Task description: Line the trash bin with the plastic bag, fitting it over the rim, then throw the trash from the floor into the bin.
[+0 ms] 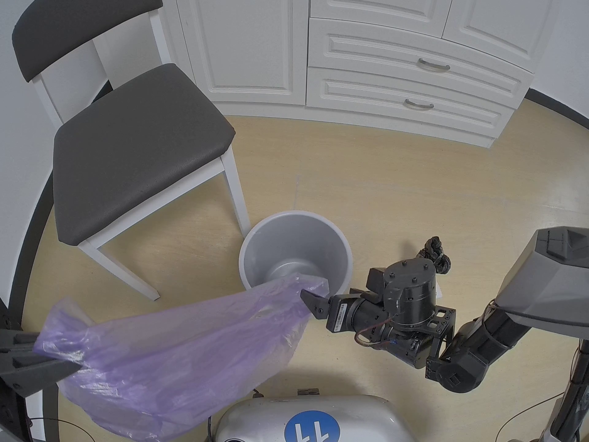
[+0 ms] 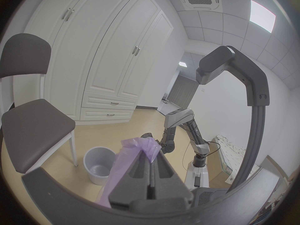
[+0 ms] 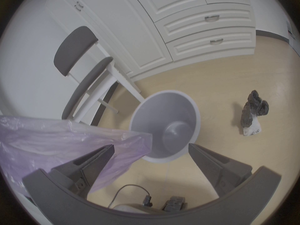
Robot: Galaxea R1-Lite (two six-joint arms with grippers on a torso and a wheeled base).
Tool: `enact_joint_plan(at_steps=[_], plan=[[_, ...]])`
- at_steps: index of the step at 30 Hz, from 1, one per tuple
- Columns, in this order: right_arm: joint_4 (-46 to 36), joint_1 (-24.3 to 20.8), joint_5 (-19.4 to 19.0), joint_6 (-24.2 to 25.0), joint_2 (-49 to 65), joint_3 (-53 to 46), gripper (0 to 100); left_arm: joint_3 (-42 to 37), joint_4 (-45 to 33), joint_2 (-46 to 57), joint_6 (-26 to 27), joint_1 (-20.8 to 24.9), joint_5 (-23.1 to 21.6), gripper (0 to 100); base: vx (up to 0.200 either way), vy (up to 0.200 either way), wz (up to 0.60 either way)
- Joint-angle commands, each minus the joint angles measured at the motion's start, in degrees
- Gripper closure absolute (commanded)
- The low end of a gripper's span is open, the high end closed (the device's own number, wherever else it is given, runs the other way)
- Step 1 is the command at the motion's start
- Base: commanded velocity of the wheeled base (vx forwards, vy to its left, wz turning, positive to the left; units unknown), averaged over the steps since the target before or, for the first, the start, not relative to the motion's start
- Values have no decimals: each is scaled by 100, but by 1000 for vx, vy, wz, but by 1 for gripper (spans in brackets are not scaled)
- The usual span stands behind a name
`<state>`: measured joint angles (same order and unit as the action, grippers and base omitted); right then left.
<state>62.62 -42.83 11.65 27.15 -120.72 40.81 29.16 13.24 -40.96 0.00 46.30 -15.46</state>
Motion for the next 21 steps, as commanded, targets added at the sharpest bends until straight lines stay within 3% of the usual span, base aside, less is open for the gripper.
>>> enact_joint_plan(at_steps=[1, 9, 13, 19, 21], plan=[[-40, -7, -172, 1, -30, -214, 0, 2, 3, 9, 0, 11, -1, 100, 0, 0, 0], [57, -376, -1253, 1, 304, -1040, 0, 46, 161, -8, -229, 2, -1, 100, 0, 0, 0], [75, -499, -1341, 1, 330, -1128, 0, -16, 539, -26, -448, 2, -1, 100, 0, 0, 0], [514, -314, -1385, 300, 110, -1049, 0, -77, 768, 0, -519, 11, -10, 100, 0, 0, 0], [874, -147, -1579, 353, -101, -1067, 0, -95, 777, 18, -519, 19, -80, 100, 0, 0, 0]])
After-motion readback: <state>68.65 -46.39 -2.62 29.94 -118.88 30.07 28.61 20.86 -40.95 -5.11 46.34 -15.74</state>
